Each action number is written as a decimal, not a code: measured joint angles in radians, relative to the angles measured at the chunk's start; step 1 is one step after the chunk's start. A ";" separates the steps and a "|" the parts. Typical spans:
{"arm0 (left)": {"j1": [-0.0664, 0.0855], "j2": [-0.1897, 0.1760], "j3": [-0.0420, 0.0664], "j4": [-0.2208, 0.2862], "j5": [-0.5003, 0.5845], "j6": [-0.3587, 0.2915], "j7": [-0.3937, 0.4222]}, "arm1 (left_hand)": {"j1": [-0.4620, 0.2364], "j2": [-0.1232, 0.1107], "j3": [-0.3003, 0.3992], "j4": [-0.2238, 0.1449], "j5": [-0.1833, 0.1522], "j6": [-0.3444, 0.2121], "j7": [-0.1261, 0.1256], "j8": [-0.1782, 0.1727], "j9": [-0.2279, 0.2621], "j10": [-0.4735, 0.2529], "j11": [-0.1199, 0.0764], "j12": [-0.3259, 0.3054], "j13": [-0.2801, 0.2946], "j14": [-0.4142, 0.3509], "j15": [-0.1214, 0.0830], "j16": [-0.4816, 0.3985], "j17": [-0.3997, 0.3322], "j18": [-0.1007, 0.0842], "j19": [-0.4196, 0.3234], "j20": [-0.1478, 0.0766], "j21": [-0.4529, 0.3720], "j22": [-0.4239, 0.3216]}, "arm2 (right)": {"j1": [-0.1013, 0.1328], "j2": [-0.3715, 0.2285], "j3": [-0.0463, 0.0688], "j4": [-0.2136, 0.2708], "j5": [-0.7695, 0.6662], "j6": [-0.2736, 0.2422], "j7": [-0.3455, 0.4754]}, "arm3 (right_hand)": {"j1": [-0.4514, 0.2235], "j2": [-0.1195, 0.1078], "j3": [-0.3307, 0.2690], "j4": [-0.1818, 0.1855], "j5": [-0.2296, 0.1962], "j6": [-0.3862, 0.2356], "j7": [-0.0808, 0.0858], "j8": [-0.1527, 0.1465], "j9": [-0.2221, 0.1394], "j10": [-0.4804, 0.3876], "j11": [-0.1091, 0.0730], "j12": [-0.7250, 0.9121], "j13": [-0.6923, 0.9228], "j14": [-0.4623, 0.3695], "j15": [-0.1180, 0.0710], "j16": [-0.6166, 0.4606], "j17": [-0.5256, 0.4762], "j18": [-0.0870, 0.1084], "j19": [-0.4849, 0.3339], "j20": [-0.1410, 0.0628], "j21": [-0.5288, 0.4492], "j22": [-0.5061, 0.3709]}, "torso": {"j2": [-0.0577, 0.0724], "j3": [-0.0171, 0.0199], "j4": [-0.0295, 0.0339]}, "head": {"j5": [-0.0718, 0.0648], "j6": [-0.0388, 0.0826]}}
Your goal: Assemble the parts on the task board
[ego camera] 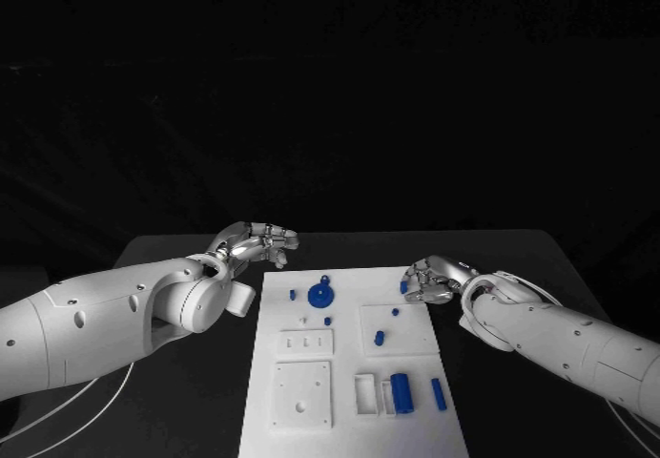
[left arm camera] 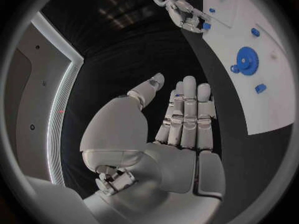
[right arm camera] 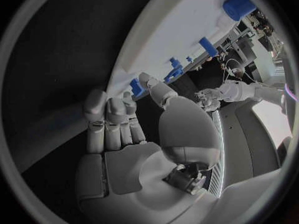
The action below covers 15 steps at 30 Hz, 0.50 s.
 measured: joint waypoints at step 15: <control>0.000 0.002 0.000 0.000 0.000 0.003 -0.001 | 0.000 0.000 0.000 0.000 0.000 0.000 0.000 0.000 0.001 -0.001 -0.001 0.000 0.000 0.000 0.000 0.000 0.000 0.000 0.000 0.000 0.000 0.000 | 0.000 0.011 0.000 -0.002 0.009 0.000 -0.002 | 0.001 0.019 0.077 0.001 -0.108 0.047 -0.017 0.014 0.000 0.007 -0.007 -0.001 -0.004 0.006 -0.005 -0.004 0.006 0.000 0.004 0.003 0.000 0.001 | -0.001 0.0003 -0.0017 | 0.002 -0.002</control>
